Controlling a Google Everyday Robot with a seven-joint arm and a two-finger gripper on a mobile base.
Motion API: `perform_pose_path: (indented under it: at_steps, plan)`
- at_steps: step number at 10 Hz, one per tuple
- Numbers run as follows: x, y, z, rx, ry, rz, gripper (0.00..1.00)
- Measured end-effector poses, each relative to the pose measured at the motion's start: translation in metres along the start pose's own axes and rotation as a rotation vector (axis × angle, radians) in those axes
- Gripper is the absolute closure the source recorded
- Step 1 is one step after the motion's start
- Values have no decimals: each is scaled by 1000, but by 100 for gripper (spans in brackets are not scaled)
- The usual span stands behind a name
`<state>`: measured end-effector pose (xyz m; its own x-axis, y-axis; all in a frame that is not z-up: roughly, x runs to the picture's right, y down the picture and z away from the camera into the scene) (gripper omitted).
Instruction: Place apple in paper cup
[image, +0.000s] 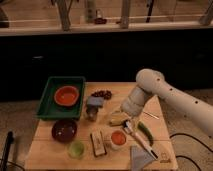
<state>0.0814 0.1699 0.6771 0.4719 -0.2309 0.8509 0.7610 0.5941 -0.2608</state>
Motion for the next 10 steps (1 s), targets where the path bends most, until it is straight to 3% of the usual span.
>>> perform_pose_path:
  at_steps: [10]
  plan:
    - [8,12,-13,6,-25,-6,20]
